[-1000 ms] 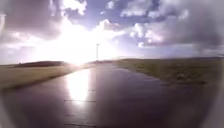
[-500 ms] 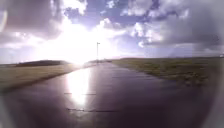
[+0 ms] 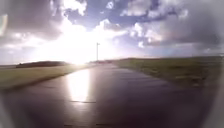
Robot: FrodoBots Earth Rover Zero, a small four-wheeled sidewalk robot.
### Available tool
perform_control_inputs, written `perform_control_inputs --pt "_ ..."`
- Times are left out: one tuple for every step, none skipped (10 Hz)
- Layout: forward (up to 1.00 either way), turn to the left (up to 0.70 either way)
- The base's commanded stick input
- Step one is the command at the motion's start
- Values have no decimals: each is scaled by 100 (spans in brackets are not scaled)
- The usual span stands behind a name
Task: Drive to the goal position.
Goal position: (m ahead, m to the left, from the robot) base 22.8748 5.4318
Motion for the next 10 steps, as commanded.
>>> perform_control_inputs --pt "70 -14" --pt "70 -14" --pt "70 -14" --pt "70 -14" --pt "70 -8" --pt "70 0" --pt "70 0" --pt "70 0" --pt "70 0" --pt "70 0"
